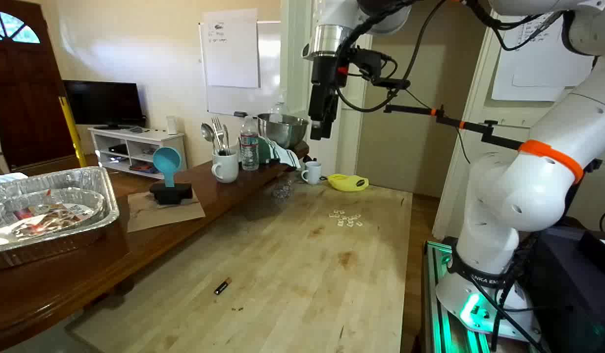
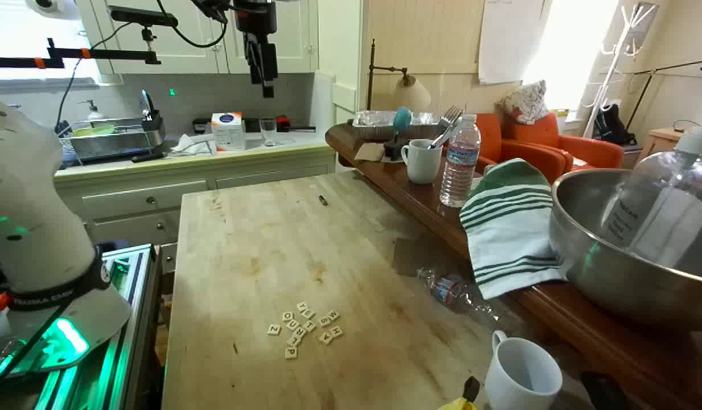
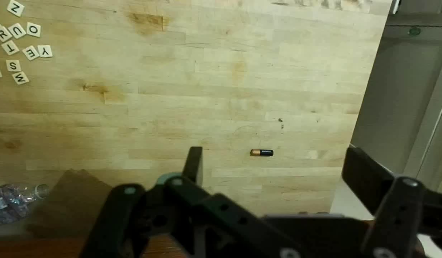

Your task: Create the word 'Yet' using the tiles on the counter.

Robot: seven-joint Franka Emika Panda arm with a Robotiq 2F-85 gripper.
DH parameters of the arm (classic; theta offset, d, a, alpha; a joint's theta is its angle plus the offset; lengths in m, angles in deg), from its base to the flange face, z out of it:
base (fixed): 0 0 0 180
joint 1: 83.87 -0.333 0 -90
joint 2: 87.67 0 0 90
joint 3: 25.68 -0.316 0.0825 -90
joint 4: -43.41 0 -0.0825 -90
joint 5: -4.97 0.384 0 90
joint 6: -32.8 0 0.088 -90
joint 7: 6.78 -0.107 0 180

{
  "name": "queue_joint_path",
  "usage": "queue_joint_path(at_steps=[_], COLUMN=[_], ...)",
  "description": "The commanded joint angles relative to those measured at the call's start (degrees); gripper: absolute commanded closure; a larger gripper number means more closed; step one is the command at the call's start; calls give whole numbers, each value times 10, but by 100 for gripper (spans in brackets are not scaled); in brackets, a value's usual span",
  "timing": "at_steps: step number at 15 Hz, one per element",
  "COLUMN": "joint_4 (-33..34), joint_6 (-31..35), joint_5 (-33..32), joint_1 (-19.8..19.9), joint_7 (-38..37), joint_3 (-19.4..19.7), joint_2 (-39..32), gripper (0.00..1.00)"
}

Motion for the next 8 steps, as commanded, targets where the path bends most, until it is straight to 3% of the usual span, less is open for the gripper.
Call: queue_joint_path(at_steps=[1, 8], joint_4=[1, -21], joint_6=[-2, -1], joint_5=[2, -20], joint_1=[6, 22], joint_7=[2, -2], joint_3=[-5, 1], joint_2=[0, 7], gripper=[0, 0])
